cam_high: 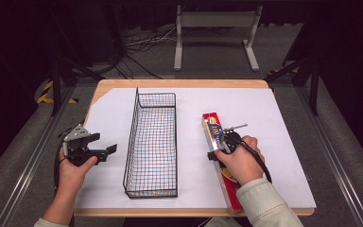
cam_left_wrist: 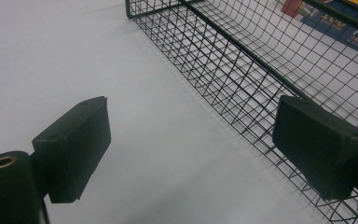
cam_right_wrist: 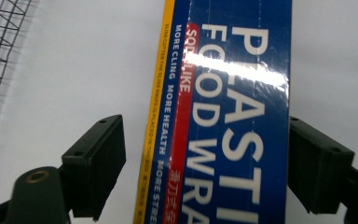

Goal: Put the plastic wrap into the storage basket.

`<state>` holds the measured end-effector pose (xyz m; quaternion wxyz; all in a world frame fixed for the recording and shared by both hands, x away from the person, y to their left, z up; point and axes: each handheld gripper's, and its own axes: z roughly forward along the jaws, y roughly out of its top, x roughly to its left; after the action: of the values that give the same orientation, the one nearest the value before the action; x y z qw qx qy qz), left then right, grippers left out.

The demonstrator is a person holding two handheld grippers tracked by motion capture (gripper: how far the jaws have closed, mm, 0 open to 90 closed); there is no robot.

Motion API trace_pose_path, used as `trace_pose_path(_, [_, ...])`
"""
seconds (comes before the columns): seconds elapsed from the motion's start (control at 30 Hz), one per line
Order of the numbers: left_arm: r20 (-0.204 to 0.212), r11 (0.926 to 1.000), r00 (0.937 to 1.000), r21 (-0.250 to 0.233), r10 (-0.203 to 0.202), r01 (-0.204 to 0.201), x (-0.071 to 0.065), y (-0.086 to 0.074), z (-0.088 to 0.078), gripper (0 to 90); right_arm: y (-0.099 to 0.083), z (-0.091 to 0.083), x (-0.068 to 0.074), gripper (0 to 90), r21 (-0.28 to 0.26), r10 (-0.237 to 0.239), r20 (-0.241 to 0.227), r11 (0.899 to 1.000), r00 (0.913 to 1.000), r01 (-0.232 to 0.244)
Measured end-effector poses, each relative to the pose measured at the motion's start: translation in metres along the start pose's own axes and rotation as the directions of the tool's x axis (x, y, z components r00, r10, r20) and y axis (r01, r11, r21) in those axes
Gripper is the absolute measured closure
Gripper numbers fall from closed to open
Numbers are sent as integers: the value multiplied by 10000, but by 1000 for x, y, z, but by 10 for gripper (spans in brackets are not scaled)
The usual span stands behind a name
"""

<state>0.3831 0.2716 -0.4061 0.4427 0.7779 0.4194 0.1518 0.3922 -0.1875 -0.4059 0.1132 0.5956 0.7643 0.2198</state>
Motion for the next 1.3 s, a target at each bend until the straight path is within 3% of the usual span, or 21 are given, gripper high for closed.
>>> trace_pose_path(0.13, [-29,10000,10000,-49,36,-36,0,0,0,121,5,8,3,215,222,-97,295,9997,9995,90])
trace_pose_path(0.23, [8,10000,10000,-15,-16,16,0,0,0,121,7,12,5,278,517,-191,635,9985,9978,158])
trace_pose_path(0.33, [-32,10000,10000,-10,55,-55,-1,1,-1,121,10,14,5,366,901,-12,1045,9959,9945,-83])
trace_pose_path(0.37, [-37,10000,10000,-15,53,-53,-1,1,-1,121,11,14,5,382,1039,295,1111,9937,9934,-411])
trace_pose_path(0.57, [-84,9999,9999,-124,56,-57,-1,0,-4,121,15,13,8,401,1339,484,1408,9887,9889,-674])
trace_pose_path(0.6, [-13,9998,10000,-171,41,-41,-2,-2,-6,121,17,12,7,403,1356,898,1325,9849,9871,-1078])
trace_pose_path(0.63, [-13,9998,10000,-171,41,-41,-2,-2,-6,121,17,12,7,403,1356,898,1325,9849,9871,-1078])
trace_pose_path(0.67, [-34,9999,10000,-135,64,-64,-2,-4,-5,121,20,11,6,404,1374,1380,1079,9787,9845,-1522])
trace_pose_path(0.77, [-14,9999,9999,-84,-106,106,0,-8,-4,121,26,6,7,403,1222,1783,1071,9740,9781,-1909])
trace_pose_path(0.87, [4,9998,9999,-180,-116,116,-1,-8,-6,122,33,1,9,403,969,1856,1173,9756,9756,-1972])
trace_pose_path(1.1, [20,9996,10000,-264,29,-28,-7,-8,-11,122,60,-13,19,402,821,2582,1205,9597,9585,-2689])
trace_pose_path(1.3, [-4,9995,9999,-274,127,-127,-11,-8,-15,121,76,-20,26,401,663,2685,1337,9580,9539,-2790])
